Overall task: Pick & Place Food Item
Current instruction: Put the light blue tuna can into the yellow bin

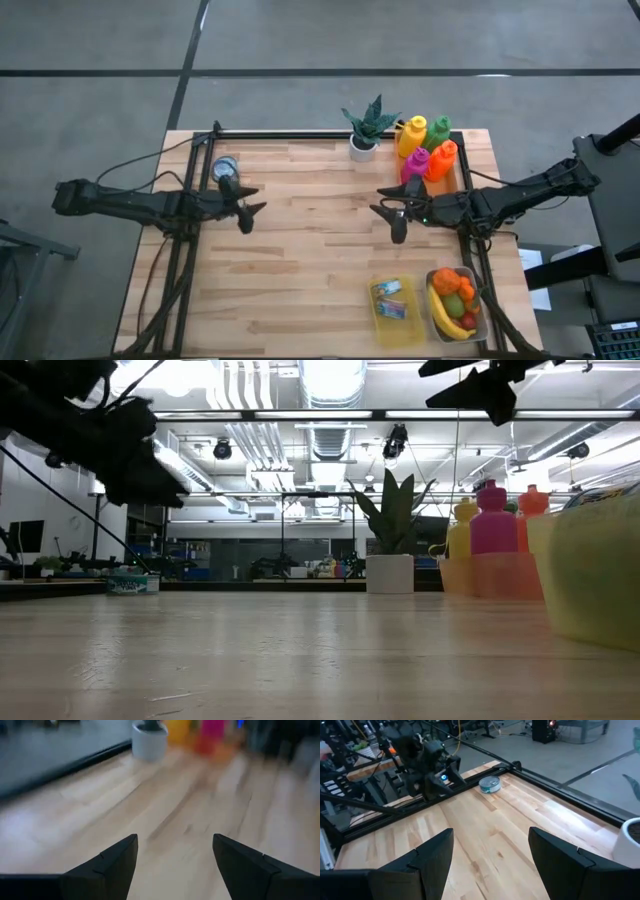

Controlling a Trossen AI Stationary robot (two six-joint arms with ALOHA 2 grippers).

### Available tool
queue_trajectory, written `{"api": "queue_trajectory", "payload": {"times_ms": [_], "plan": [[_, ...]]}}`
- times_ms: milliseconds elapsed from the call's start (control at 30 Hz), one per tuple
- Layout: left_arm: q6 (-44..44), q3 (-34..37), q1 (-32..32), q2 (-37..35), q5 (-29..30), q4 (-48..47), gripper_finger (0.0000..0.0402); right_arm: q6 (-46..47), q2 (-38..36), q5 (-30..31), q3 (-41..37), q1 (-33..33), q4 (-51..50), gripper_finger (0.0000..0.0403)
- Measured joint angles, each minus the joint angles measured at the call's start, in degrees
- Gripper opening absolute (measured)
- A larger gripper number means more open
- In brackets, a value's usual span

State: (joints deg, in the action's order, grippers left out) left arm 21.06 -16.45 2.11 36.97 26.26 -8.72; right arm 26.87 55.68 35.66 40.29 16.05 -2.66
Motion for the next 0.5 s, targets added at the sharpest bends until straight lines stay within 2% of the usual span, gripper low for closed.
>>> {"api": "queue_trajectory", "payload": {"times_ms": [133, 200, 400, 500], "plan": [[26.2, 0.0, 0.0, 0.0, 0.9, 6.9, 0.0263, -0.1, 0.0, 0.5, -0.2, -0.3, 0.0, 0.0254], [33.9, 0.0, 0.0, -0.1, -0.8, 7.0, 0.0263, -0.2, 0.0, 0.5, -0.4, -0.7, -0.1, 0.0254], [28.5, -2.8, -2.1, 0.0, -0.6, 4.6, 0.0263, 0.4, 0.0, 0.5, -0.9, -2.1, 0.0, 0.0254], [27.7, -7.7, -6.5, 0.1, -0.1, -3.6, 0.0263, 0.9, 0.0, 0.5, -1.5, -3.2, 0.0, 0.0254]]}}
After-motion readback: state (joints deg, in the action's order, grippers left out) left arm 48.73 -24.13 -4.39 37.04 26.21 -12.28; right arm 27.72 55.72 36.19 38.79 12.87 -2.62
